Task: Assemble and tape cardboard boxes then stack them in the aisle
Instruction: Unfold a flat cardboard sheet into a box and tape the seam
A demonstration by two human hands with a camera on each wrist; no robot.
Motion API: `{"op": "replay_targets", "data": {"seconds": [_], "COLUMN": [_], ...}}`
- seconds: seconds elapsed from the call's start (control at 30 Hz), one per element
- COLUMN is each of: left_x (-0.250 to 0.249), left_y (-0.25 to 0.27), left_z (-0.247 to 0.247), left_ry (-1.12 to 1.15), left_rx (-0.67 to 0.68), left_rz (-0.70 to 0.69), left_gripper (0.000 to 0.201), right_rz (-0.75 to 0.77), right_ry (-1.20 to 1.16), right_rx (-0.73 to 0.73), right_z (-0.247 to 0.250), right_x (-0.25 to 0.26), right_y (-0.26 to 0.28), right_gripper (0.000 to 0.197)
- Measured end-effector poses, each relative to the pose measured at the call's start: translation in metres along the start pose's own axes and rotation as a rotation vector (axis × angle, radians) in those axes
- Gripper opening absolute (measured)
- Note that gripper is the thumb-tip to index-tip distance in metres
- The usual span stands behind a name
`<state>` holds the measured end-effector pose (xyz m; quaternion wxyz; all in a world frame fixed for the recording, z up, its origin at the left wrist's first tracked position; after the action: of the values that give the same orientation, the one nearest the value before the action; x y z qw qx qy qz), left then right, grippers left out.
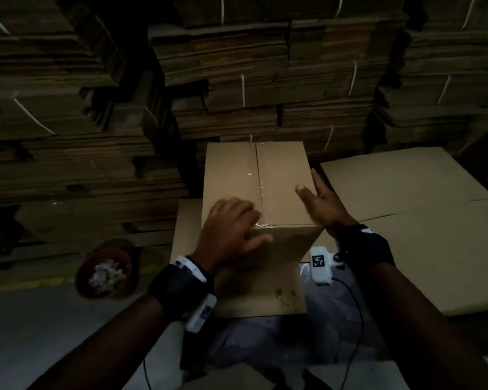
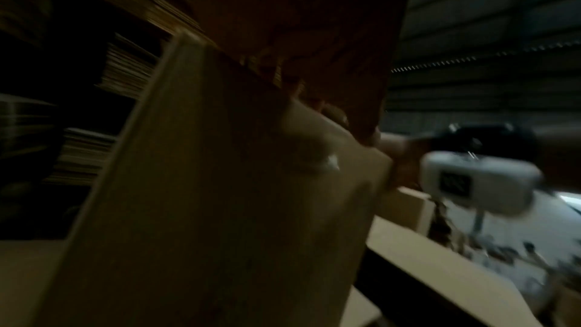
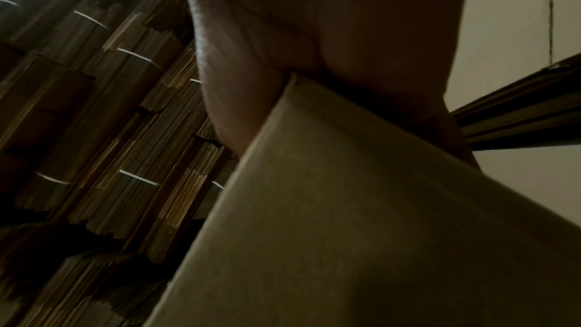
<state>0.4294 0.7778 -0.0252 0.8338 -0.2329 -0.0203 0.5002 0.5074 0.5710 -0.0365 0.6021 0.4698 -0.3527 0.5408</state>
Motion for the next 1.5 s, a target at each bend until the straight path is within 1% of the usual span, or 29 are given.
{"op": "replay_targets", "data": {"seconds": [0.07,0.1,0.13,0.17,0.27,0.4,0.47,0.5,0.57,0.67,0.73,0.77,0.8,0.83,0.9,0.93,0.97,1.0,1.03,1.1,1.13,1.23,1.27,1.3,1.37,1.4,1.43,1.47,1.5], "left_x": [-0.014,-0.016,-0.018,-0.019,-0.017,-0.013,-0.013,-0.009,0.006,0.025,0.034,0.033,0.031,0.026,0.014,0.009,0.005,0.003,0.001,0.001,0.002,0.005,0.003,-0.001,-0.009,-0.016,-0.023,-0.027,-0.030], "left_y": [0.006,0.008,0.007,0.005,0.004,0.012,0.010,0.006,-0.006,-0.025,-0.036,-0.041,-0.045,-0.046,-0.041,-0.038,-0.036,-0.036,-0.038,-0.043,-0.047,-0.057,-0.058,-0.056,-0.045,-0.038,-0.030,-0.023,-0.018], "left_z": [-0.023,-0.028,-0.029,-0.026,-0.018,-0.013,0.003,0.016,0.035,0.044,0.038,0.034,0.028,0.025,0.017,0.013,0.009,0.008,0.008,0.011,0.015,0.029,0.033,0.032,0.017,0.007,-0.002,-0.009,-0.013], "left_ry": [-0.167,-0.217,-0.240,-0.244,-0.223,-0.180,-0.090,0.003,0.188,0.444,0.670,0.749,0.762,0.699,0.419,0.259,0.141,0.084,0.092,0.213,0.252,0.336,0.343,0.293,0.041,-0.084,-0.183,-0.271,-0.317], "left_rx": [0.137,0.161,0.161,0.132,-0.031,-0.073,-0.126,-0.174,-0.215,-0.167,-0.060,0.038,0.149,0.266,0.482,0.555,0.585,0.577,0.559,0.532,0.518,0.474,0.468,0.475,0.495,0.478,0.442,0.389,0.343], "left_rz": [0.044,0.077,0.093,0.092,0.034,-0.094,-0.094,-0.037,0.154,0.378,0.519,0.557,0.558,0.523,0.381,0.299,0.236,0.192,0.164,0.149,0.135,0.133,0.122,0.099,0.021,-0.036,-0.092,-0.142,-0.192], "left_gripper": [0.085,0.090,0.089,0.084,0.059,0.041,0.034,0.030,0.028,0.026,0.024,0.024,0.027,0.033,0.051,0.057,0.056,0.048,0.036,0.013,0.007,0.009,0.010,0.018,0.051,0.067,0.079,0.082,0.080], "right_rz": [0.006,0.009,0.012,0.010,0.017,0.023,0.014,0.011,0.006,-0.007,-0.006,0.001,-0.002,0.010,0.019,0.015,0.016,0.013,0.019,0.033,0.031,0.039,0.043,0.043,0.060,0.069,0.068,0.069,0.067], "right_ry": [0.006,0.013,0.019,0.020,0.009,-0.001,-0.004,-0.007,-0.008,0.034,0.040,0.034,0.028,0.020,0.000,-0.007,-0.011,-0.018,-0.030,-0.039,-0.042,-0.038,-0.038,-0.032,-0.006,0.009,0.020,0.022,0.022], "right_rx": [-0.008,-0.011,-0.015,-0.016,-0.014,-0.012,0.010,0.011,0.000,0.004,0.004,0.004,0.000,-0.010,-0.006,-0.004,-0.007,-0.007,-0.005,0.003,0.005,0.007,0.009,0.011,0.003,-0.004,-0.008,-0.008,-0.003], "right_z": [0.000,0.000,0.001,0.001,0.000,0.001,0.000,0.001,0.002,0.005,0.005,0.004,0.002,0.002,0.001,0.000,0.001,0.000,0.000,0.001,0.000,0.001,0.001,0.000,0.001,0.002,0.002,0.002,0.002], "right_x": [-0.001,-0.001,-0.002,-0.003,-0.003,-0.011,-0.014,-0.016,-0.022,-0.033,-0.035,-0.029,-0.024,-0.019,-0.015,-0.015,-0.017,-0.018,-0.019,-0.018,-0.019,-0.021,-0.021,-0.022,-0.022,-0.021,-0.021,-0.022,-0.023], "right_y": [0.001,0.001,0.000,-0.001,-0.003,-0.009,-0.010,-0.011,-0.013,-0.021,-0.024,-0.019,-0.015,-0.013,-0.011,-0.011,-0.013,-0.013,-0.014,-0.014,-0.015,-0.016,-0.016,-0.017,-0.019,-0.019,-0.019,-0.020,-0.020], "right_gripper": [0.071,0.071,0.071,0.071,0.071,0.073,0.077,0.079,0.082,0.087,0.087,0.088,0.088,0.086,0.078,0.075,0.075,0.075,0.076,0.076,0.077,0.076,0.076,0.076,0.074,0.074,0.075,0.078,0.081]}}
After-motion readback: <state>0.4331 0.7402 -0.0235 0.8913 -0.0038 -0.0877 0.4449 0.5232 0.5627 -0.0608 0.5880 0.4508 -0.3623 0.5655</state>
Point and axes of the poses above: each hand's wrist, its own y-axis away from the middle knuckle, its own z-axis out of the back of the hand, x = y × z, the point moved 8 cm from there along -y, towards the middle knuckle, and after that the axes turned 1 degree about -x, right-handed, at the moved point
